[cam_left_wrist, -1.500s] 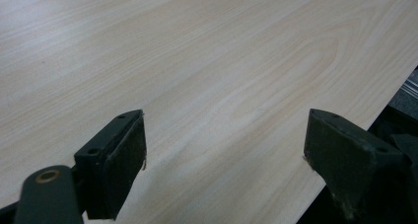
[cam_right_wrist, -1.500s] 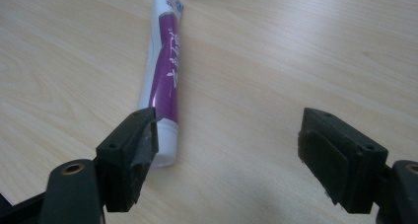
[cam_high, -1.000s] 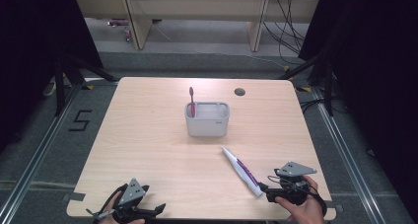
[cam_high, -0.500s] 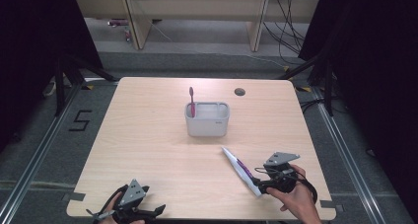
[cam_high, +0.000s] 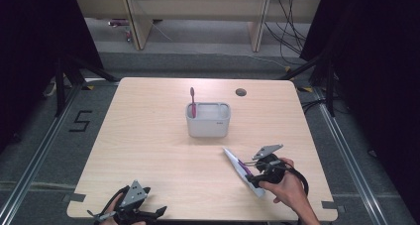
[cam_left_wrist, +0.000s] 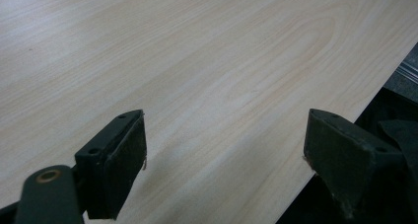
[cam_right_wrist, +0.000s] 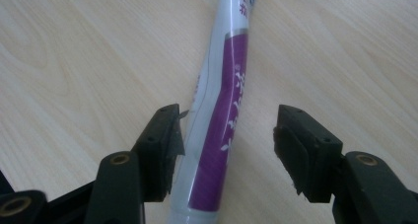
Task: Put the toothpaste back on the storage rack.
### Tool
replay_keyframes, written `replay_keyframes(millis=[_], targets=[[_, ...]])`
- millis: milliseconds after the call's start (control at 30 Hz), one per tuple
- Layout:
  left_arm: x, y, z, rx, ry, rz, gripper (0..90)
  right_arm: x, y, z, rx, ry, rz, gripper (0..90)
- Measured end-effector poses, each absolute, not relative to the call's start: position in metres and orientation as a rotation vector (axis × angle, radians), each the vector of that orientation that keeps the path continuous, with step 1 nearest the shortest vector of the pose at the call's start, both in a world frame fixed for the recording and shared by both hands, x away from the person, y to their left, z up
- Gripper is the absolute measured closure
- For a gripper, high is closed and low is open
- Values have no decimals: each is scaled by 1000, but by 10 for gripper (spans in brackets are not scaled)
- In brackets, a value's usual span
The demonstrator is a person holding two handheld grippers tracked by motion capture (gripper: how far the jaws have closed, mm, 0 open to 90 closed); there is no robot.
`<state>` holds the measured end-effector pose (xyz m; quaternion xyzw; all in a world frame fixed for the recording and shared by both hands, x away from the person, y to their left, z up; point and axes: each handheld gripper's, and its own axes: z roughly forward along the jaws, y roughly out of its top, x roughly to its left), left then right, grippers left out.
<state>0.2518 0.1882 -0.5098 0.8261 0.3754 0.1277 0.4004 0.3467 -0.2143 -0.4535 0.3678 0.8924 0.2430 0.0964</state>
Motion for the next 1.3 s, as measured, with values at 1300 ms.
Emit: replay_keyframes(millis=[1300], targets=[[250,188,-508,2089,935,315,160,396,-172,-466,1095,2827,430,569]])
